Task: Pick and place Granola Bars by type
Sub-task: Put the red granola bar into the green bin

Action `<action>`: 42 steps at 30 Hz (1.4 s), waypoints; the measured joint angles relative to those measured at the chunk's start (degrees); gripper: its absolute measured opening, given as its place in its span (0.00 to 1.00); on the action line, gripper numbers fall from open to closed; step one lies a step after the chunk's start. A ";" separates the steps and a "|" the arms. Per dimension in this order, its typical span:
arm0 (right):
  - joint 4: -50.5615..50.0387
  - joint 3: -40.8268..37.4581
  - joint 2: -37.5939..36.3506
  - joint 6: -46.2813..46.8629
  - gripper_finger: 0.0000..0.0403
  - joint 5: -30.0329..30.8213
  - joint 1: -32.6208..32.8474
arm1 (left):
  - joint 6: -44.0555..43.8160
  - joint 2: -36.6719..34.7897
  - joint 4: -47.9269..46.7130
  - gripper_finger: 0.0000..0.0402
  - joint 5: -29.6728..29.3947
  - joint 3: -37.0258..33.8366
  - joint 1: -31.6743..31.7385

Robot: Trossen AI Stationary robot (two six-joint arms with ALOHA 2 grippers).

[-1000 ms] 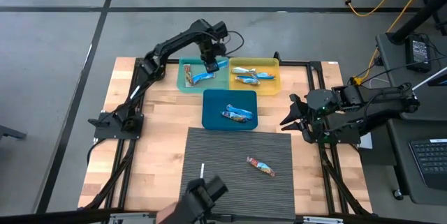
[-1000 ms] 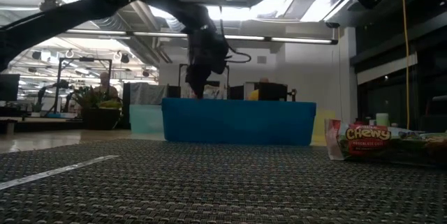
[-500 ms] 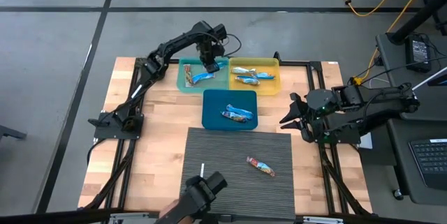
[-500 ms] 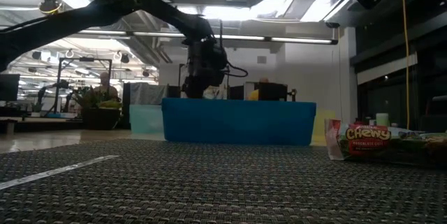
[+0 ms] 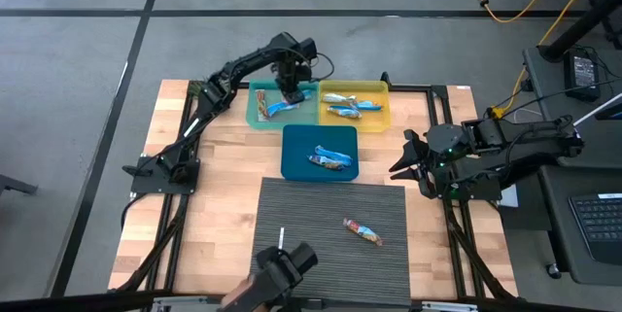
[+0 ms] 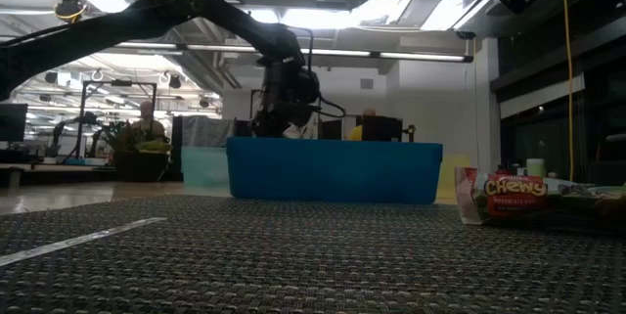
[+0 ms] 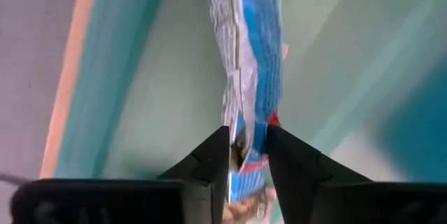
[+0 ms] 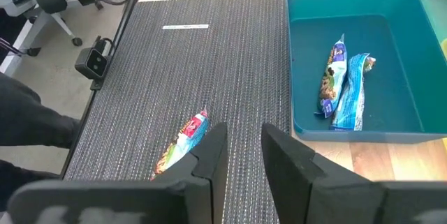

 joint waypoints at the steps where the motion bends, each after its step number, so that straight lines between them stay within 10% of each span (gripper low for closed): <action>1: 0.00 0.00 0.01 -0.02 0.23 0.00 0.01 | 0.02 0.00 -0.89 0.24 -0.49 0.00 -0.02; 22: -0.03 0.00 0.02 -3.67 0.23 -0.07 0.01 | -2.64 -10.82 -4.42 0.43 -0.87 0.11 -7.45; 42: -0.57 0.00 0.02 -7.99 0.23 -0.20 0.00 | -5.96 -27.12 10.09 0.43 -2.34 0.11 -43.30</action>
